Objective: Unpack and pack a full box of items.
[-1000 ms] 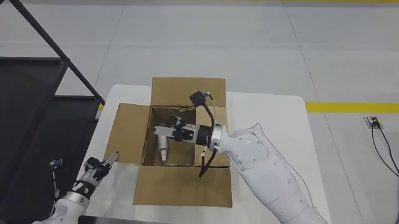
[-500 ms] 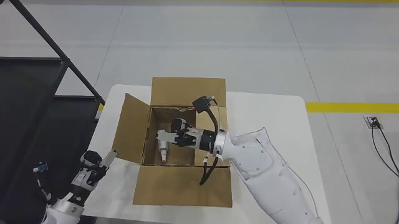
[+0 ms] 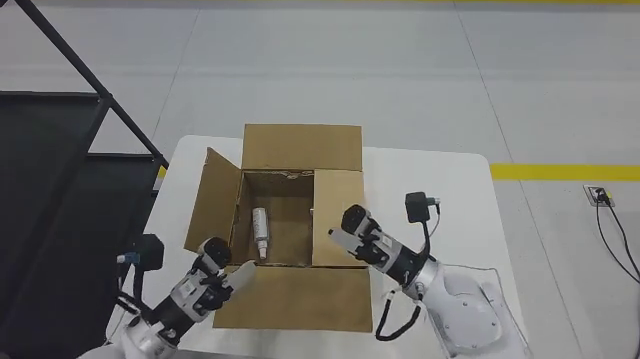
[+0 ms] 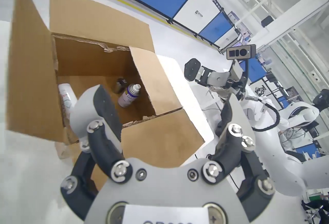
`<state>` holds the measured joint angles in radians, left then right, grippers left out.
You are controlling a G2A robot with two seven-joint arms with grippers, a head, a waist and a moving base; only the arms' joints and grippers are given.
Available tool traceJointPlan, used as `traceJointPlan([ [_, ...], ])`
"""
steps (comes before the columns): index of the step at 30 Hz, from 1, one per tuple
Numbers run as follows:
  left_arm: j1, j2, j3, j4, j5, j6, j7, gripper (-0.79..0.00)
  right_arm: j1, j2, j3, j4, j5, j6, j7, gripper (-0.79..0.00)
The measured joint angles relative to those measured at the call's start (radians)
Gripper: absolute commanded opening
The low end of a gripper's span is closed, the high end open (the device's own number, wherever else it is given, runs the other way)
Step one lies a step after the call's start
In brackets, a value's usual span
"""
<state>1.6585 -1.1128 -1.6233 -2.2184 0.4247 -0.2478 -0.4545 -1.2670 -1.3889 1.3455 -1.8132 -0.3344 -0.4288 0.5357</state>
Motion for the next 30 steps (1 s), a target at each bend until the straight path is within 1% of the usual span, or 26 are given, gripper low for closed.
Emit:
traceJointPlan([
  [2, -0.052, -0.004, 0.070, 0.023, 0.029, 0.041, -0.009, 0.000, -0.050, 0.007, 0.040, -0.012, 0.013, -0.017, -0.006, 0.000],
  [3, -0.090, -0.007, 0.117, 0.042, 0.045, 0.076, -0.013, 0.000, -0.077, 0.012, 0.064, -0.015, 0.024, -0.024, -0.007, 0.000],
  [6, -0.185, -0.017, 0.218, 0.100, 0.066, 0.170, -0.035, 0.000, -0.091, 0.014, 0.078, -0.015, 0.031, -0.027, -0.006, 0.000],
  [7, -0.228, -0.020, 0.254, 0.125, 0.074, 0.210, -0.053, 0.000, -0.089, 0.013, 0.077, -0.015, 0.031, -0.026, -0.006, 0.000],
  [8, -0.249, -0.021, 0.267, 0.133, 0.078, 0.226, -0.060, 0.000, -0.088, 0.013, 0.076, -0.015, 0.031, -0.026, -0.006, 0.000],
  [9, -0.253, -0.021, 0.269, 0.135, 0.079, 0.228, -0.061, 0.000, -0.088, 0.013, 0.076, -0.015, 0.030, -0.026, -0.006, 0.000],
  [12, -0.238, -0.021, 0.265, 0.132, 0.079, 0.220, -0.059, 0.000, -0.088, 0.013, 0.076, -0.015, 0.030, -0.026, -0.006, 0.000],
  [16, -0.237, -0.021, 0.265, 0.132, 0.079, 0.220, -0.058, 0.000, -0.088, 0.013, 0.076, -0.014, 0.031, -0.026, -0.007, 0.000],
  [19, -0.250, -0.024, 0.273, 0.159, 0.037, 0.239, -0.070, 0.000, -0.081, 0.016, 0.083, 0.004, 0.074, -0.035, -0.012, 0.000],
  [22, -0.310, -0.031, 0.305, 0.213, -0.029, 0.283, -0.112, 0.000, -0.077, 0.023, 0.107, 0.011, 0.106, -0.074, 0.006, 0.000],
  [25, -0.389, -0.040, 0.349, 0.276, -0.082, 0.331, -0.157, 0.000, -0.091, 0.031, 0.139, 0.006, 0.128, -0.110, 0.017, 0.000],
  [30, -0.506, -0.054, 0.430, 0.380, -0.103, 0.377, -0.220, 0.000, -0.132, 0.044, 0.192, -0.002, 0.157, -0.156, 0.012, 0.000],
])
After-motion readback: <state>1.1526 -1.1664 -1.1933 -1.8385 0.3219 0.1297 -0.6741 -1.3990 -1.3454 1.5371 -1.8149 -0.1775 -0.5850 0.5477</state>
